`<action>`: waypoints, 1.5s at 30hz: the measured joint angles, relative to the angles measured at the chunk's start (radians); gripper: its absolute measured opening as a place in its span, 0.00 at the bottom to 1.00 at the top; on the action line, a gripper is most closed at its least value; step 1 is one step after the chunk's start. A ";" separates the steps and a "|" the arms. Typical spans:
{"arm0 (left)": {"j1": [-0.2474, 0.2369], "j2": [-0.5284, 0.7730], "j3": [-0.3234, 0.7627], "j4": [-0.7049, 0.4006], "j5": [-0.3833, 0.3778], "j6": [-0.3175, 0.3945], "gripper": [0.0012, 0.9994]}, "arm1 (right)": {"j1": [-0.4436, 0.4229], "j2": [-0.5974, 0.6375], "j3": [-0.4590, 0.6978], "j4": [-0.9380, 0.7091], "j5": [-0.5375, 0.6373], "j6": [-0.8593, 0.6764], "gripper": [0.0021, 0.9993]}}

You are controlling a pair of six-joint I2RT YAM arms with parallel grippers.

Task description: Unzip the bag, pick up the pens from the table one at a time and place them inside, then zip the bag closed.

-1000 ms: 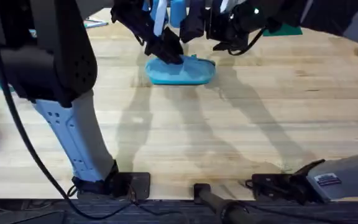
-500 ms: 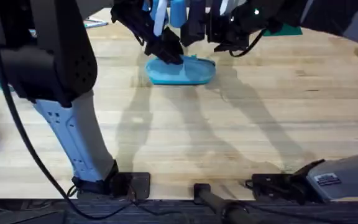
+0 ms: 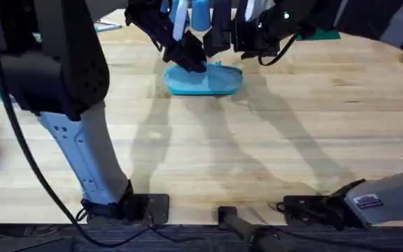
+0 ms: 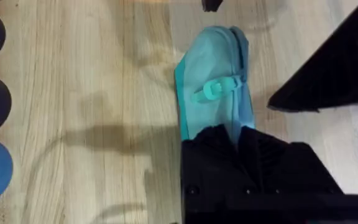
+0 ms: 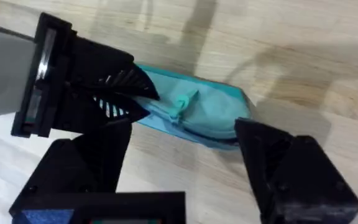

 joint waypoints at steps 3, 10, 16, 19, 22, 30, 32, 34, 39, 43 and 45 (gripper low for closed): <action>0.000 0.000 0.000 0.000 0.000 0.000 0.04 | 0.000 0.007 0.000 -0.001 0.005 0.000 1.00; 0.000 0.000 0.000 0.000 0.000 0.000 0.04 | 0.000 0.053 0.000 0.014 0.009 0.000 1.00; 0.000 0.000 0.000 0.000 0.000 0.000 0.04 | 0.000 0.090 0.000 0.034 0.011 0.004 1.00; 0.000 0.000 0.000 0.001 -0.001 0.000 0.04 | 0.001 0.109 0.000 0.037 0.011 0.011 0.99; 0.000 0.000 0.000 0.004 -0.002 0.000 0.04 | 0.002 0.114 0.000 0.043 0.011 0.031 0.96; -0.001 0.000 0.000 0.008 -0.011 0.000 0.04 | 0.007 0.134 0.000 0.059 -0.001 0.085 0.76; -0.002 0.000 0.000 0.008 -0.012 0.000 0.04 | 0.009 0.134 0.001 0.060 -0.004 0.092 0.70; -0.002 0.000 0.000 0.008 -0.012 0.000 0.04 | 0.011 0.134 0.001 0.061 -0.008 0.094 0.64; -0.003 0.000 0.000 0.008 -0.012 0.000 0.04 | 0.012 0.134 0.002 0.062 -0.018 0.099 0.53; -0.003 0.000 0.000 0.008 -0.012 0.000 0.04 | 0.012 0.134 0.002 0.064 -0.020 0.103 0.48; -0.003 0.000 0.000 0.008 -0.013 0.000 0.04 | 0.013 0.134 0.002 0.066 -0.020 0.103 0.45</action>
